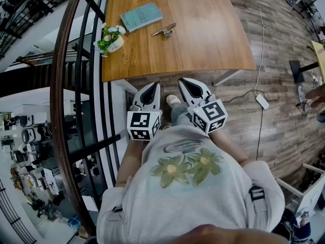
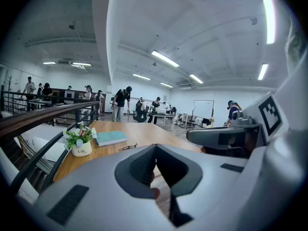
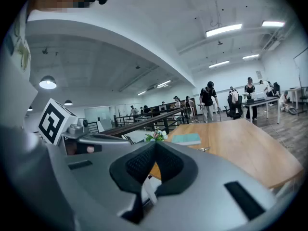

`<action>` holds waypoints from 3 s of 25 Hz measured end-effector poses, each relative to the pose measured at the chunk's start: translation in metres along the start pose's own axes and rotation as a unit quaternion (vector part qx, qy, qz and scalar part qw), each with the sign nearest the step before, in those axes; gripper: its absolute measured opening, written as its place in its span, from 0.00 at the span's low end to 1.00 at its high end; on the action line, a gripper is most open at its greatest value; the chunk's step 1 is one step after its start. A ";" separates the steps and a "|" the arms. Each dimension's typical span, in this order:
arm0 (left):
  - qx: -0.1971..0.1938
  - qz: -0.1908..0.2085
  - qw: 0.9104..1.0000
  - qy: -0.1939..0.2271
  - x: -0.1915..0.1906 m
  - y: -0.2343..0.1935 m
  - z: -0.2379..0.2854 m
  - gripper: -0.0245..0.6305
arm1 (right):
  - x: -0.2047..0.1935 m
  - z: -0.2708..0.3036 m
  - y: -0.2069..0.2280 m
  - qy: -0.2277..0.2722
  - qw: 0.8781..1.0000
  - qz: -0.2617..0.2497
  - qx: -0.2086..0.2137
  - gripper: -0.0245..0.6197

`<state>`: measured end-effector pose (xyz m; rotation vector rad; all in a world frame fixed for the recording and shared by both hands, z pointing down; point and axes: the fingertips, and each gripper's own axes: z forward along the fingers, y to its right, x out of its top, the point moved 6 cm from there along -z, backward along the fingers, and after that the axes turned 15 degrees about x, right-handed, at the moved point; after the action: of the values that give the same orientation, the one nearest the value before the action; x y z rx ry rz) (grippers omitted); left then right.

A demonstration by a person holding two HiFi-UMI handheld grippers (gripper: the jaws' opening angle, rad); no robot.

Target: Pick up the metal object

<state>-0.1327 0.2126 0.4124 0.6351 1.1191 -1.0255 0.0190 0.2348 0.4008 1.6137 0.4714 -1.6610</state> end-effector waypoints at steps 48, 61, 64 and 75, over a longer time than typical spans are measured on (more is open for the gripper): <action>0.065 -0.030 0.996 -0.044 0.034 -0.059 0.139 0.06 | 0.040 0.125 0.153 -0.025 0.999 0.031 0.026 0.24; 0.107 -0.038 0.993 -0.044 0.049 -0.075 0.184 0.06 | 0.040 0.168 0.210 -0.068 0.997 0.034 0.028 0.33; 0.117 -0.040 0.991 -0.042 0.054 -0.079 0.197 0.06 | 0.038 0.180 0.225 -0.081 0.996 0.034 0.029 0.34; 0.143 -0.055 0.986 -0.066 0.041 -0.098 0.215 0.06 | 0.006 0.208 0.257 -0.145 0.988 0.045 0.025 0.39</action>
<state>-0.1272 -0.0238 0.4547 0.7275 0.9066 -1.3199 0.0641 -0.0817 0.4842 1.3765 0.2068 -1.8128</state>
